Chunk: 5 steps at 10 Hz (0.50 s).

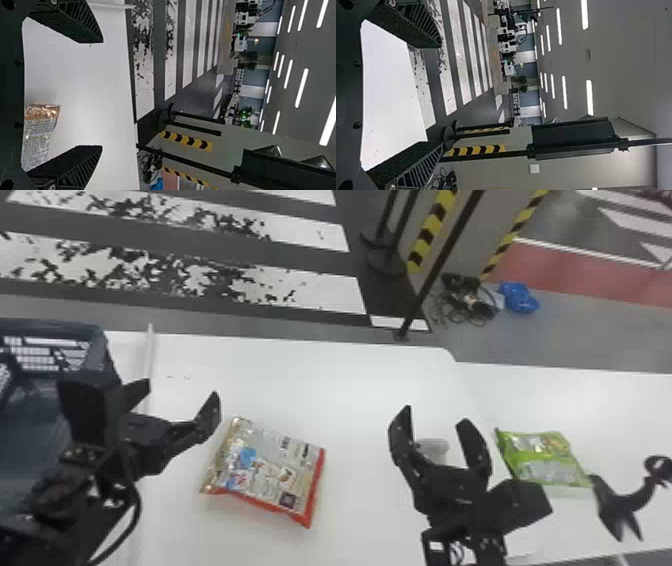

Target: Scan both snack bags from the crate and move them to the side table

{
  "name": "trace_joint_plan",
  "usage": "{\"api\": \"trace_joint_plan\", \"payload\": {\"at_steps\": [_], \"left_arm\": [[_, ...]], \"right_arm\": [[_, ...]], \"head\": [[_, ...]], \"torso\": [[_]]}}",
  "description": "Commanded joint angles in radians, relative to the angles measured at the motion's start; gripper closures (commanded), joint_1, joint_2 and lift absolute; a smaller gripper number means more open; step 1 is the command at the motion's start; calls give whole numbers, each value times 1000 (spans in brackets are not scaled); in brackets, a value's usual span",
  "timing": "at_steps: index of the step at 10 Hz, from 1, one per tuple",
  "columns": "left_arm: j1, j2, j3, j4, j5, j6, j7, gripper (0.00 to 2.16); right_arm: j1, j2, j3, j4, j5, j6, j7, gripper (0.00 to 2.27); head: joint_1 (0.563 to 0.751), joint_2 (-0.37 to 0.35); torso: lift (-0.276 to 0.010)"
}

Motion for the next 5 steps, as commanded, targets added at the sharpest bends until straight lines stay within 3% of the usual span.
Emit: {"api": "trace_joint_plan", "payload": {"at_steps": [1,2,3,4,5], "left_arm": [[57,36,67,-87,-8,-19,0,36],[107,59,144,-139,1,-31,-6,36],[151,69,208,-188,4,-56,-12,36],[206,90,282,-213,38,-157,-24,36],[265,95,348,-228,64,-240,-41,36]], "right_arm": [[-4,-7,2,0,-2,11,1,43],[-7,-11,2,0,-5,14,4,43],[-11,-11,6,0,-5,17,6,43],[-15,-18,8,0,-6,27,13,46],[-21,-18,14,0,-8,48,13,43]], "head": [[695,-264],[695,-237],[695,-197],[695,-145],[695,-95]], "torso": [[-29],[-29],[-29],[-29],[-29]]}}
